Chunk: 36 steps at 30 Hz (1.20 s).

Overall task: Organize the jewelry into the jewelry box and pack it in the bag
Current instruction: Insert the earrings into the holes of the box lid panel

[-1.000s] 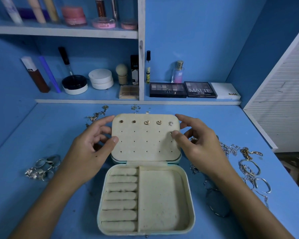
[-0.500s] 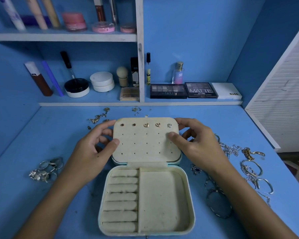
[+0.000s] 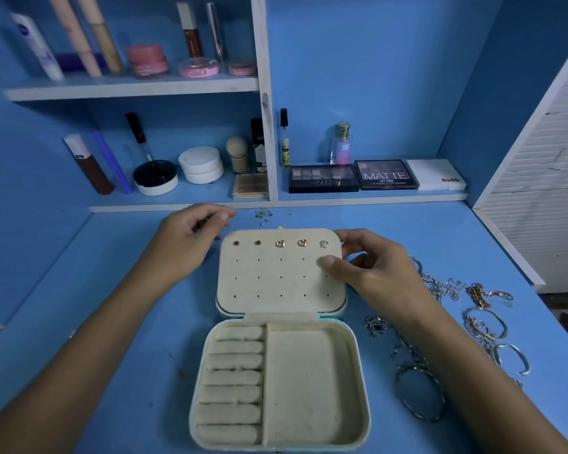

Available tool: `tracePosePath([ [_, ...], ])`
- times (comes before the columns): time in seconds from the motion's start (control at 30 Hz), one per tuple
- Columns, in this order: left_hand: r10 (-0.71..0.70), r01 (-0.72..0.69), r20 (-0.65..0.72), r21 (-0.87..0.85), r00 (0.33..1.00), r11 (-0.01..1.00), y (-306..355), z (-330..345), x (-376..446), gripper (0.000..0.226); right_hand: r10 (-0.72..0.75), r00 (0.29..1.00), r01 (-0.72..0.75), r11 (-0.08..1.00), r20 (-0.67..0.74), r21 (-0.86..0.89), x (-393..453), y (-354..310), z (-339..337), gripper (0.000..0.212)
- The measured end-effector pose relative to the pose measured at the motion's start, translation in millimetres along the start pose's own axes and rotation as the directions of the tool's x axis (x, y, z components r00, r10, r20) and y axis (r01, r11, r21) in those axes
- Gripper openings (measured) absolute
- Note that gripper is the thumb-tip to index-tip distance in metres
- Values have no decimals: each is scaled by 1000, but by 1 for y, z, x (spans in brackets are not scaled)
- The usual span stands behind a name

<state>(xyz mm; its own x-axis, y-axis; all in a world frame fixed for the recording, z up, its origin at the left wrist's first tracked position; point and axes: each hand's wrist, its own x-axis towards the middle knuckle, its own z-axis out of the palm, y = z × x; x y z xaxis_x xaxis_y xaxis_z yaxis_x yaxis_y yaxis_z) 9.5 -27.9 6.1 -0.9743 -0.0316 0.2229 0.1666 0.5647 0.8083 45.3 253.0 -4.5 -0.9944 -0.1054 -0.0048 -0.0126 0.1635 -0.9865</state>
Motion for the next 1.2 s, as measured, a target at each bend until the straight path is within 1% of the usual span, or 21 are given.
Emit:
tracePosePath([
  [0.1,22,-28,51,133,998,991,-2,6,27,15,20,1000,-20,998,7,55,1,0,0,25],
  [0.2,84,-120,132,291,988,949,-8,12,49,15,40,999,-41,995,10,95,1,-1,0,24],
  [0.3,124,-190,189,388,974,902,-12,19,65,20,52,999,-54,993,15,104,0,-2,-1,24],
  [0.37,132,-204,190,432,973,879,-15,23,72,22,53,998,-54,993,17,102,0,-3,-1,24],
  [0.57,180,-266,214,498,960,825,-19,29,83,20,45,999,-46,994,15,94,0,-4,-1,23],
  [0.87,145,-228,193,541,970,809,-15,31,88,10,26,999,-28,994,20,101,0,-4,-2,25],
  [1.03,133,-220,188,594,973,774,-11,35,88,7,4,1000,-7,996,31,90,-1,-4,-2,26],
  [1.13,114,-215,204,592,972,777,-9,34,87,6,-27,999,24,997,37,76,-3,-5,-3,27],
  [1.2,84,-178,188,560,979,809,-8,32,86,8,-55,998,53,997,38,60,-4,-6,-3,28],
])
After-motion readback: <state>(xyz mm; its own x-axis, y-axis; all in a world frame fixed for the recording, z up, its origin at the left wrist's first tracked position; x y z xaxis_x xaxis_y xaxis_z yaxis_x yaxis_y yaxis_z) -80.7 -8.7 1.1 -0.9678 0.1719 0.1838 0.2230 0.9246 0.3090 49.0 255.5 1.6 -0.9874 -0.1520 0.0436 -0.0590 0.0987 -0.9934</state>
